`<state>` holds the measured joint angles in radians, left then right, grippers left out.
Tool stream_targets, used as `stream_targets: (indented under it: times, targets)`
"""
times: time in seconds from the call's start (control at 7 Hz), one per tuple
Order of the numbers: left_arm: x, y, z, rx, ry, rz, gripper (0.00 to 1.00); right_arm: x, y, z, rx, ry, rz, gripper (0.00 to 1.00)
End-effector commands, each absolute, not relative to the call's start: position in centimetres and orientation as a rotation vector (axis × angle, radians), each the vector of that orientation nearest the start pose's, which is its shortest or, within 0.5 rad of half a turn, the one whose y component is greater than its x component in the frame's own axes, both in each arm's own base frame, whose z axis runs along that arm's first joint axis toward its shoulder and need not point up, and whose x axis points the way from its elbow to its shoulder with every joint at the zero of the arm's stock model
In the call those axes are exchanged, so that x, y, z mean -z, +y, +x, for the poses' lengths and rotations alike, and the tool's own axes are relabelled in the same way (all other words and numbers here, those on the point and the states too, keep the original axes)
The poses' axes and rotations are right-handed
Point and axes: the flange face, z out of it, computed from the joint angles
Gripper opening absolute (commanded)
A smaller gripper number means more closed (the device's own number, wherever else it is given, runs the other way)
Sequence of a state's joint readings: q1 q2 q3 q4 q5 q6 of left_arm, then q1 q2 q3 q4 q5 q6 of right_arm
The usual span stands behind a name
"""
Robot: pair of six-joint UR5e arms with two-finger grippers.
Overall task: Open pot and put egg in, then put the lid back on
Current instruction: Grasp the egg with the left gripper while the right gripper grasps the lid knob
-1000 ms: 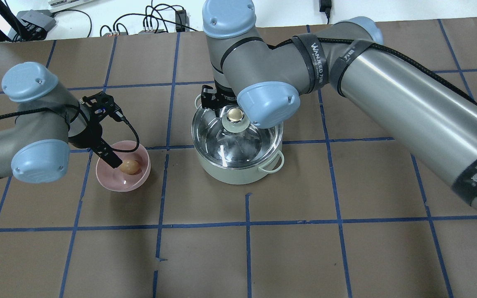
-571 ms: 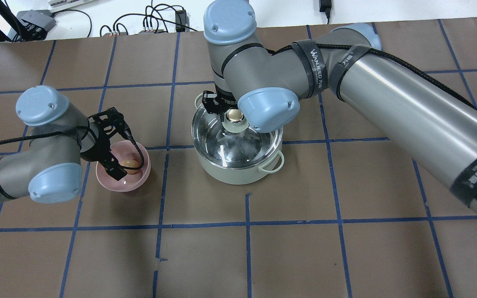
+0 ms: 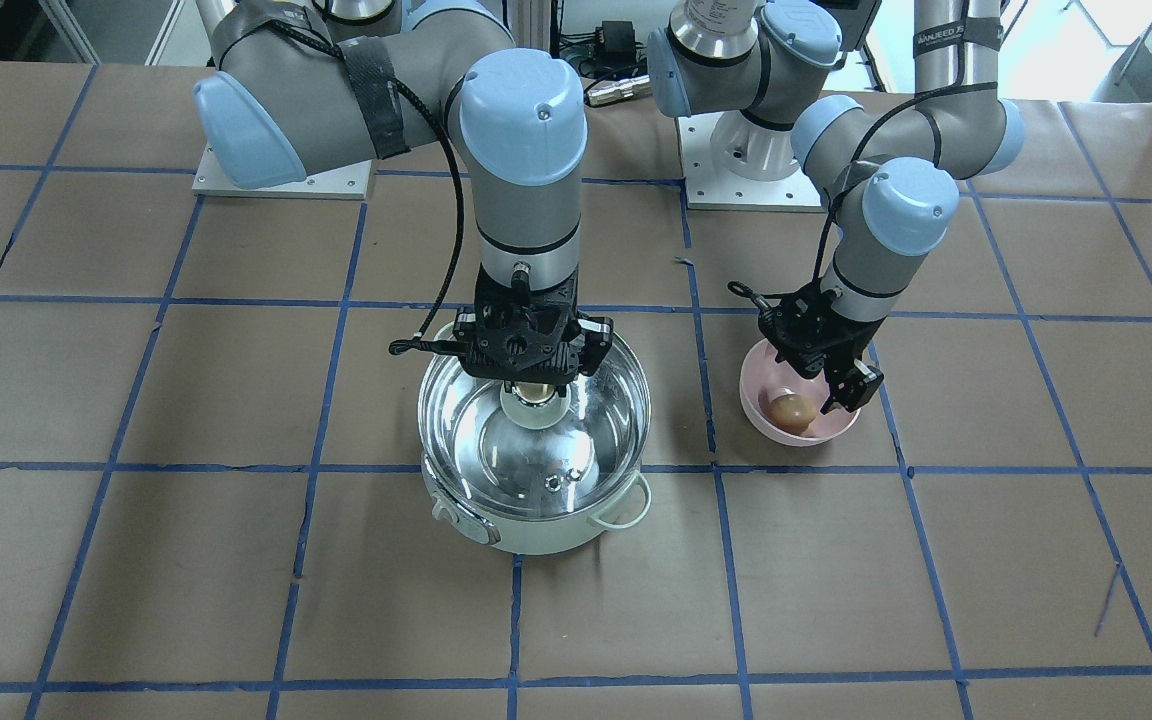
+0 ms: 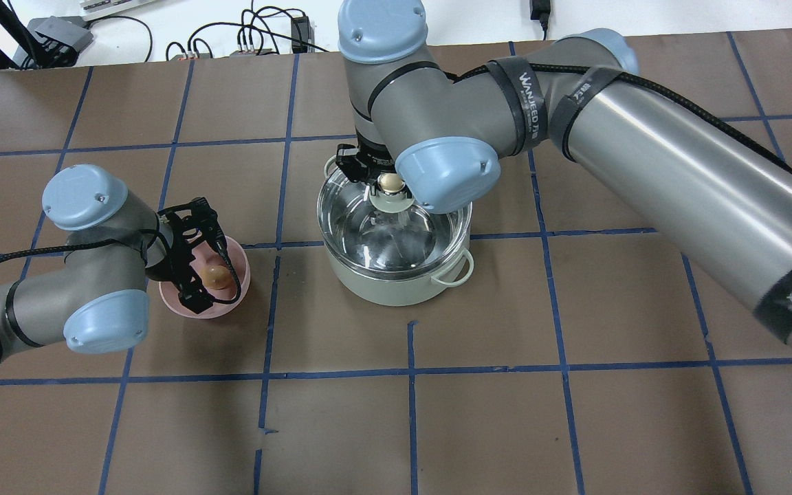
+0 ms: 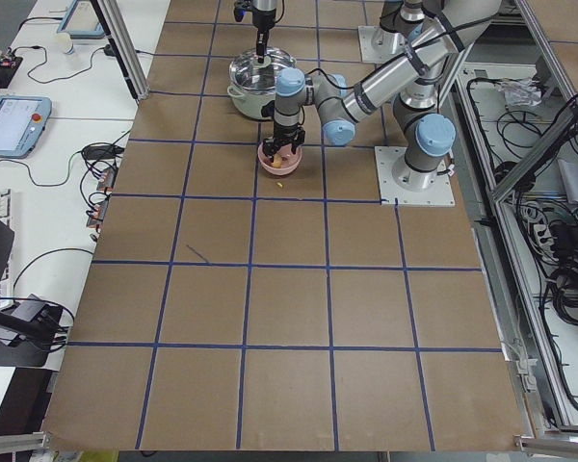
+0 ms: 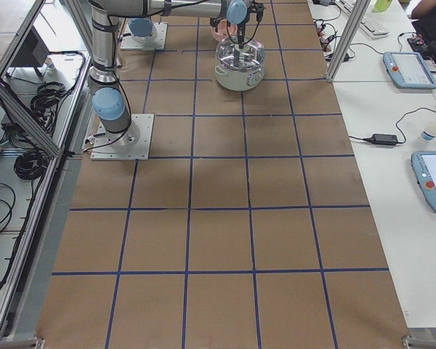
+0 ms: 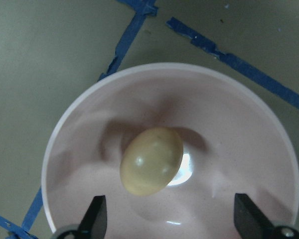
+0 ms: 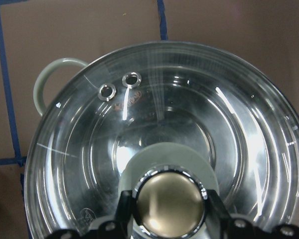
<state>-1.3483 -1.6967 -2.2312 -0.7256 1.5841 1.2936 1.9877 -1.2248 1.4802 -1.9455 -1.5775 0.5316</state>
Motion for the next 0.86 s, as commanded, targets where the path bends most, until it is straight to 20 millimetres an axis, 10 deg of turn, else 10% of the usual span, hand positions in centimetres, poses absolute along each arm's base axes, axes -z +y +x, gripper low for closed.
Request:
stream_targets:
  times: [0.0,0.43,0.71]
  targets:
    - [-20.4,-45.7,-3.2,0.036,2.603,1.684,0.9,-43.5,-53.2,33.8,0.182,3.066,0.265,0.09]
    - [-21.1,-47.4,-3.3,0.119,2.538,1.796,0.9,-49.9,-52.4,20.2,0.088,3.127,0.243,0.09]
    - [-19.7,-47.7,-3.2,0.087,2.477,1.907,0.91,-49.3,-52.7,14.4,-0.055,3.136,0.174,0.08]
